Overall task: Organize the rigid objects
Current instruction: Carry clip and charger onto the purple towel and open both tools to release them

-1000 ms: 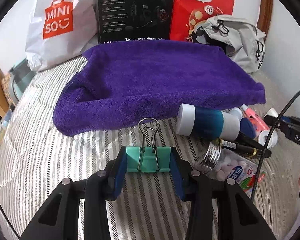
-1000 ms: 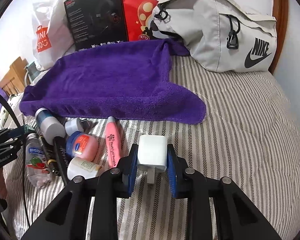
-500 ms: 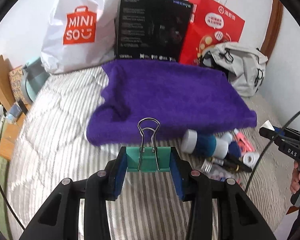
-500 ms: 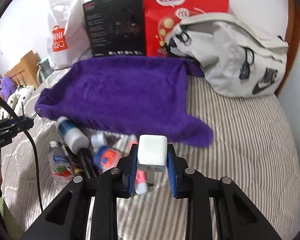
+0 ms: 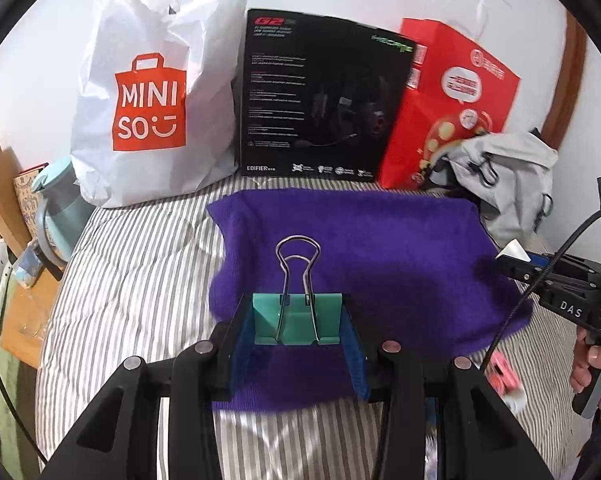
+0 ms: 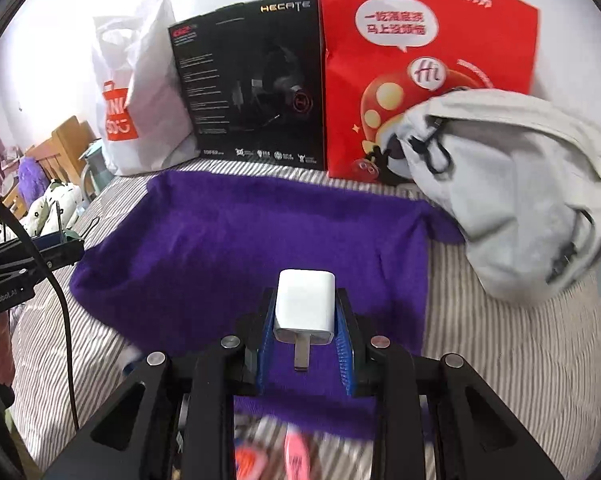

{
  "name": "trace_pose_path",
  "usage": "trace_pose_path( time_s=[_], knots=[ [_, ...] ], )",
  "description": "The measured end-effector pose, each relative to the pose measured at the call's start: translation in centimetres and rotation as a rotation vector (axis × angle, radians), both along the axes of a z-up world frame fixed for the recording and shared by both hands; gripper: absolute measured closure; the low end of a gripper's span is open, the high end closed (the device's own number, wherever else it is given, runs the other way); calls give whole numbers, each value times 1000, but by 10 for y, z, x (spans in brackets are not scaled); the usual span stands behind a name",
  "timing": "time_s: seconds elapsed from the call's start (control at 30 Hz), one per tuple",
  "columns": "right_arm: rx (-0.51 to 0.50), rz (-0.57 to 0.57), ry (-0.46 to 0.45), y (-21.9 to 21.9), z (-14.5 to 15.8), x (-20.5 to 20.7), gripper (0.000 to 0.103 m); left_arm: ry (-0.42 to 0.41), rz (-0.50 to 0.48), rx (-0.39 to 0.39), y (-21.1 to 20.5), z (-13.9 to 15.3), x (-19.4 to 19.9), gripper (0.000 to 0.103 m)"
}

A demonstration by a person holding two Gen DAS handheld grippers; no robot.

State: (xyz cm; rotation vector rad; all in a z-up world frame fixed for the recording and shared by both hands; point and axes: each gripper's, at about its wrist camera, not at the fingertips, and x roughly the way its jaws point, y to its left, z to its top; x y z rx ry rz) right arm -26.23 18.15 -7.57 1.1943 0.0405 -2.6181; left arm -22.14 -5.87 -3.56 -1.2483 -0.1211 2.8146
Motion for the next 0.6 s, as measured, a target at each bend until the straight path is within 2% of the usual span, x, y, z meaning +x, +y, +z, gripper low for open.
trace_pose_path(
  time_s=[0.3, 0.47, 0.6],
  knots=[
    [77, 12, -100, -9, -41, -86, 76, -37, 29, 6, -8, -20, -42, 64],
    [108, 19, -136, -15, -56, -110, 76, -46, 36, 21, -11, -25, -54, 64],
    [124, 36, -153, -20, -62, -112, 77, -60, 38, 23, -11, -31, -60, 64]
  ],
)
